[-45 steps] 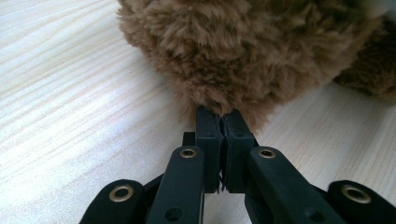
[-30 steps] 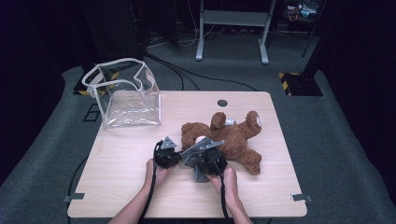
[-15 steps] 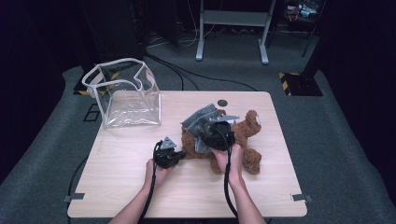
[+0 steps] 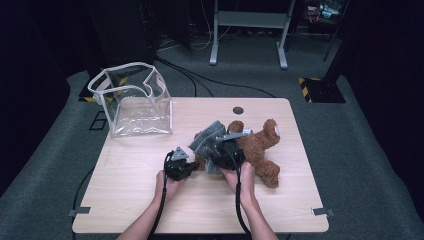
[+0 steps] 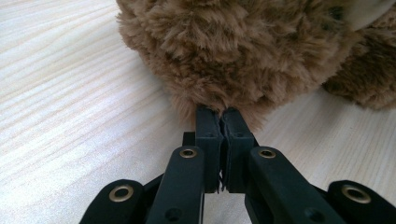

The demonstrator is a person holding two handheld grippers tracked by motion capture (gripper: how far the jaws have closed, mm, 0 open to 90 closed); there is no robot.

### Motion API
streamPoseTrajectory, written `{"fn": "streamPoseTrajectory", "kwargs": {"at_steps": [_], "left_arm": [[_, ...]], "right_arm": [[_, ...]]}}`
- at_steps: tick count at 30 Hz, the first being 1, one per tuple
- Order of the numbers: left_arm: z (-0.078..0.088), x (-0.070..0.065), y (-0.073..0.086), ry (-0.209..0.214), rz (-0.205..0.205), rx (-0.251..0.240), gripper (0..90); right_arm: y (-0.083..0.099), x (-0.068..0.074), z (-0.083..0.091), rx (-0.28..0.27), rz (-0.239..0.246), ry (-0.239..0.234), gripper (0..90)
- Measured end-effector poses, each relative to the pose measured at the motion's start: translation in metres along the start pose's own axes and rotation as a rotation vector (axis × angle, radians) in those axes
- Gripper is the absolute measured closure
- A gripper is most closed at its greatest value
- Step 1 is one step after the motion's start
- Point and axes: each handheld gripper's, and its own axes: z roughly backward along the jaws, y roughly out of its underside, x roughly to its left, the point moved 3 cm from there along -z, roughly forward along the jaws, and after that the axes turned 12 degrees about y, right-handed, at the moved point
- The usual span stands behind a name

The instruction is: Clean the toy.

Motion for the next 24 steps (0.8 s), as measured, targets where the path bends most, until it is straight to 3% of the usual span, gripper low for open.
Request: {"fn": "streamPoseTrajectory", "kwargs": {"at_steps": [8,15,16,21,24], "left_arm": [[0.000,0.000,0.000,-0.004,0.002,-0.006,87.1],[0.001,0.000,0.000,-0.002,0.010,-0.014,87.1],[0.001,0.000,0.000,-0.001,0.008,-0.012,87.1],[0.001,0.000,0.000,-0.005,0.004,-0.017,87.0],[0.002,0.001,0.000,-0.009,0.001,-0.019,86.6]], "right_arm": [[0.035,0.006,-0.013,0.047,-0.012,-0.026,70.5],[0.057,0.012,-0.038,0.142,0.000,-0.040,70.3],[0.064,0.014,-0.048,0.175,-0.003,-0.046,70.2],[0.066,0.014,-0.049,0.183,-0.010,-0.064,70.0],[0.063,0.010,-0.041,0.164,-0.019,-0.093,69.8]]}}
